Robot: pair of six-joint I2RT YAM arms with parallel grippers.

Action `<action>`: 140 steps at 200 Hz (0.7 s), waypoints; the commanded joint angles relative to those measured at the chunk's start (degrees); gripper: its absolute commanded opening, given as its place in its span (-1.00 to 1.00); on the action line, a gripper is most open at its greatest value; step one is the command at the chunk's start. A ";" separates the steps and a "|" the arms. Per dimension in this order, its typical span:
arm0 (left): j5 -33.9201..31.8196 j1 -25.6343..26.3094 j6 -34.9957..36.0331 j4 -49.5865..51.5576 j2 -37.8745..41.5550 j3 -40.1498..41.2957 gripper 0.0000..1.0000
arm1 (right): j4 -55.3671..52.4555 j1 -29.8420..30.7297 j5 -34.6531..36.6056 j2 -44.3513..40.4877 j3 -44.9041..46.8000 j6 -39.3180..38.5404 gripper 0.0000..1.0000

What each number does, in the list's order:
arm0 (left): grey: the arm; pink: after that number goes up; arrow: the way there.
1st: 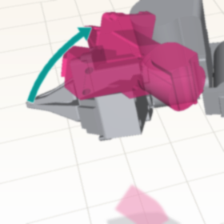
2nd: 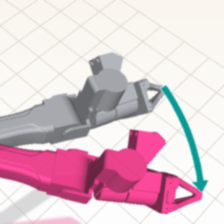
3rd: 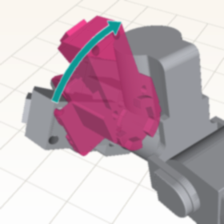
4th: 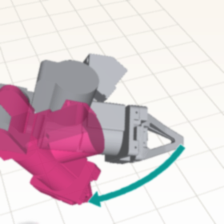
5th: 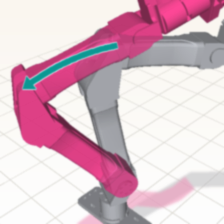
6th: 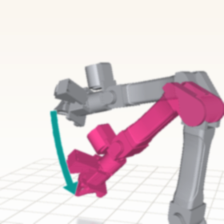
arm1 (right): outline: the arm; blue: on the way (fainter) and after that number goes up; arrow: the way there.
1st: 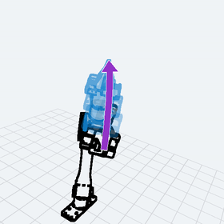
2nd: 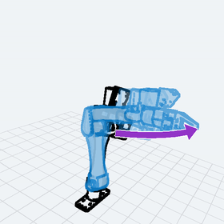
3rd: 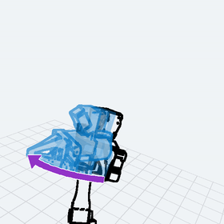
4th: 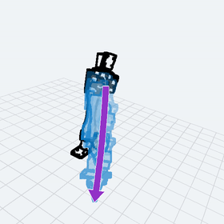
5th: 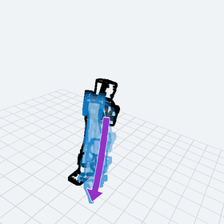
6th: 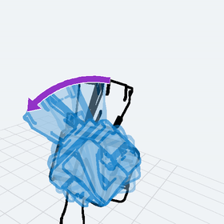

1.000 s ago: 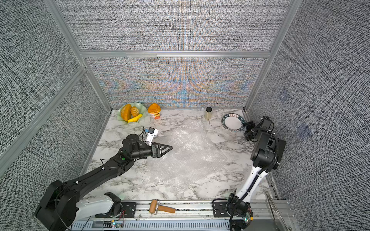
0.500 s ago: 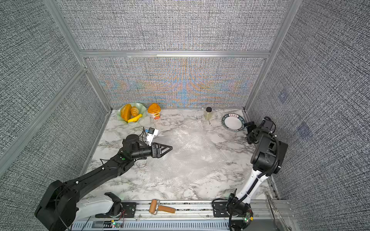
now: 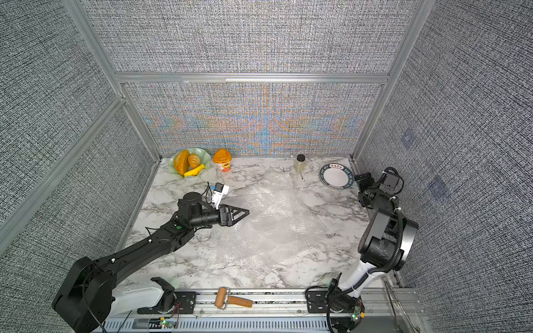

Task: Unpack dinner plates from bubble wrap
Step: Reset both arms

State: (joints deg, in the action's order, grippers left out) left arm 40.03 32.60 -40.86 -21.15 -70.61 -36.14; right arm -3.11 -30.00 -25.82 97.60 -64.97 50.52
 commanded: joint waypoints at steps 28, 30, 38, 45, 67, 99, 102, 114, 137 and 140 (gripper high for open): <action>-2.31 0.01 1.56 -0.28 -0.41 -0.27 0.99 | 6.47 1.72 -3.93 -9.53 6.17 5.36 0.98; -2.32 0.01 1.62 -0.29 -0.47 -0.30 0.99 | 6.30 1.95 -3.89 -10.17 6.30 5.26 0.99; -2.56 0.01 2.06 -0.08 -0.53 -0.61 0.99 | 5.81 2.66 -4.24 -12.74 6.87 4.61 0.98; -3.08 -0.05 2.63 0.82 -0.50 -1.10 0.99 | 4.96 3.41 -4.00 -15.58 7.35 3.35 0.98; -8.81 -0.08 5.88 7.08 0.24 -2.87 0.99 | -1.55 6.47 1.03 -25.47 9.04 -3.97 0.99; -29.92 -0.08 7.02 15.58 2.53 -4.36 0.99 | -2.91 8.29 5.15 -39.04 19.48 -9.63 0.99; -32.20 -0.08 6.98 15.97 2.90 -4.31 0.99 | -3.03 8.29 5.50 -40.05 20.28 -9.99 0.99; -41.54 -0.11 7.55 17.41 4.44 -4.64 0.99 | -3.75 8.74 8.35 -43.99 23.31 -11.83 0.99; -59.79 -0.17 9.05 16.49 6.66 -2.97 0.99 | -0.89 9.42 13.67 -49.41 29.29 -15.06 0.99; -62.16 -0.24 9.41 15.66 6.86 -2.30 0.99 | -0.23 9.43 14.27 -49.71 30.00 -15.31 0.99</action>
State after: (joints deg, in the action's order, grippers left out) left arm 2.61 32.49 -33.95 -5.76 -65.28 -40.36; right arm -5.41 -20.95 -18.94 50.96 -38.94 39.94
